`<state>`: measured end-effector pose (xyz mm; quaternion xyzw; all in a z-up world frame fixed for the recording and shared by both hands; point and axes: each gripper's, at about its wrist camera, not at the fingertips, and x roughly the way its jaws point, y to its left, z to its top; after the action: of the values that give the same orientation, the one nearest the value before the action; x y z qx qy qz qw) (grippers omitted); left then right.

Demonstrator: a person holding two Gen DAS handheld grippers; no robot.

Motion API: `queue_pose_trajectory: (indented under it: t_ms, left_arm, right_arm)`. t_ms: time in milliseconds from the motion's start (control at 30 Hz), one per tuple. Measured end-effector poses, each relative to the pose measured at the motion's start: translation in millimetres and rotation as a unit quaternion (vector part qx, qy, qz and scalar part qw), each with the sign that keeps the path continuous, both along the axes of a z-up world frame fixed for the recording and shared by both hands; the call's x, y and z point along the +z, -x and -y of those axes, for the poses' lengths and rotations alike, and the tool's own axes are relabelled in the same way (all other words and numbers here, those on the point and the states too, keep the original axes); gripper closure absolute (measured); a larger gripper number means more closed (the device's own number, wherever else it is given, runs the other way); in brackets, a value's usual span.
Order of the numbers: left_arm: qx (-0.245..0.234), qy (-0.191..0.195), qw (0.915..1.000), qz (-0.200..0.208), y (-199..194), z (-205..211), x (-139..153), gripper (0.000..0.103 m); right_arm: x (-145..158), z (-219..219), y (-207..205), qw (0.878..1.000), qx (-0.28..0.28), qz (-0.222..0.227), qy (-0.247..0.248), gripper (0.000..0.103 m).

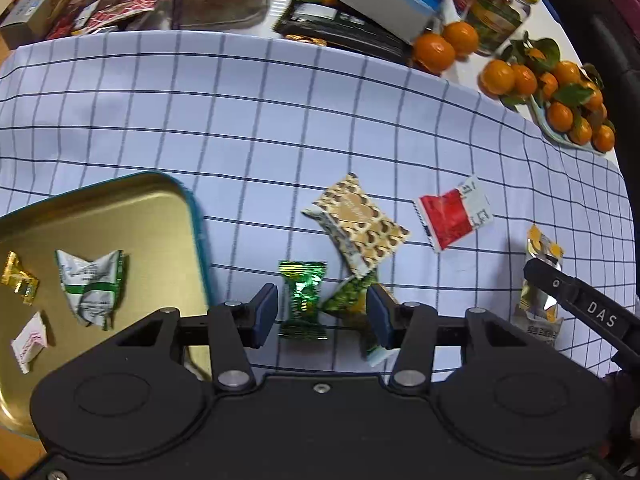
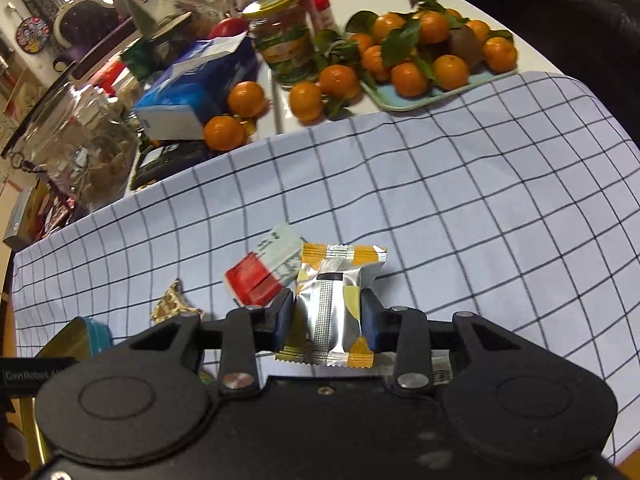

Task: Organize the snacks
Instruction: 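Grasp the silver-yellow foil packet with the right gripper, then grasp the green garlic-flavour packet with the left gripper while the right holds the foil packet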

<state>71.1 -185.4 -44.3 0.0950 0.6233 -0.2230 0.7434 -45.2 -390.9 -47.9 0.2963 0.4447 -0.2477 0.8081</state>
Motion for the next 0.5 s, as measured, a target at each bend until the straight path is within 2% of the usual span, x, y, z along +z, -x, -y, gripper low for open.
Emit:
queue_pose_trajectory:
  t_ms: [500]
  left_arm:
    - [-0.016,-0.014,0.9995,-0.022,10.4,33.5,-25.9,0.047]
  right_arm:
    - [-0.1,7.9,9.4,1.000,0.001,0.007,-0.021,0.065]
